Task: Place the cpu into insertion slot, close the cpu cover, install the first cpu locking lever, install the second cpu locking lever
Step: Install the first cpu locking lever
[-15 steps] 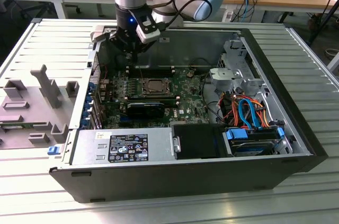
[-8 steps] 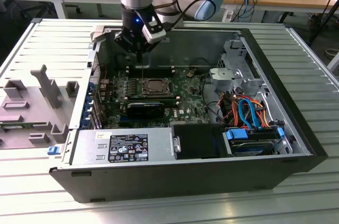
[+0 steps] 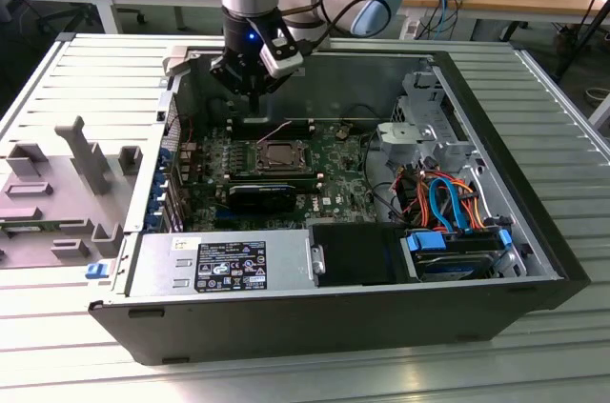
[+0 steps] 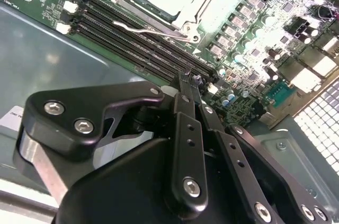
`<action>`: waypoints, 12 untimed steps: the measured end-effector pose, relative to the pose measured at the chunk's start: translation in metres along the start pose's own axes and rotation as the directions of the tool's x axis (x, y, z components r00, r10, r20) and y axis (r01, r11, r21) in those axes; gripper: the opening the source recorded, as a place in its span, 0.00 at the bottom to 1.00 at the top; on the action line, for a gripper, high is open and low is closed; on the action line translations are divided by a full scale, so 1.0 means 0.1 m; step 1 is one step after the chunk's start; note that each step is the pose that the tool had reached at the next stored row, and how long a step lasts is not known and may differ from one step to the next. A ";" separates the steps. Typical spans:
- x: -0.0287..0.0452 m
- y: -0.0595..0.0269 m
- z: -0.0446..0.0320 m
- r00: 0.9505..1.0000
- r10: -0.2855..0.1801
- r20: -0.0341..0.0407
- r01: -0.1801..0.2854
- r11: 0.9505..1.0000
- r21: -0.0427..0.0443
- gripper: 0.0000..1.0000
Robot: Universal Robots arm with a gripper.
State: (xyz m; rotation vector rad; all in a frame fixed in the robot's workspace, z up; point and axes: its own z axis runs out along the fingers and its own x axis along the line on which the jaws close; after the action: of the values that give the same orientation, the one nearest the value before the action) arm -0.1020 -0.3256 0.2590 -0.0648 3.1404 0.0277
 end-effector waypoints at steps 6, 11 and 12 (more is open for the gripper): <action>-0.013 -0.004 0.118 1.000 -0.007 0.000 0.007 1.000 0.000 0.11; -0.045 -0.025 0.205 1.000 -0.021 -0.001 0.021 1.000 0.000 0.11; -0.048 -0.035 0.217 1.000 -0.023 -0.001 0.023 1.000 0.000 0.11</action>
State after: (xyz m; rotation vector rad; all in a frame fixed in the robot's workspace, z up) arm -0.0970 -0.3285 0.2373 -0.1010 3.1405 0.0276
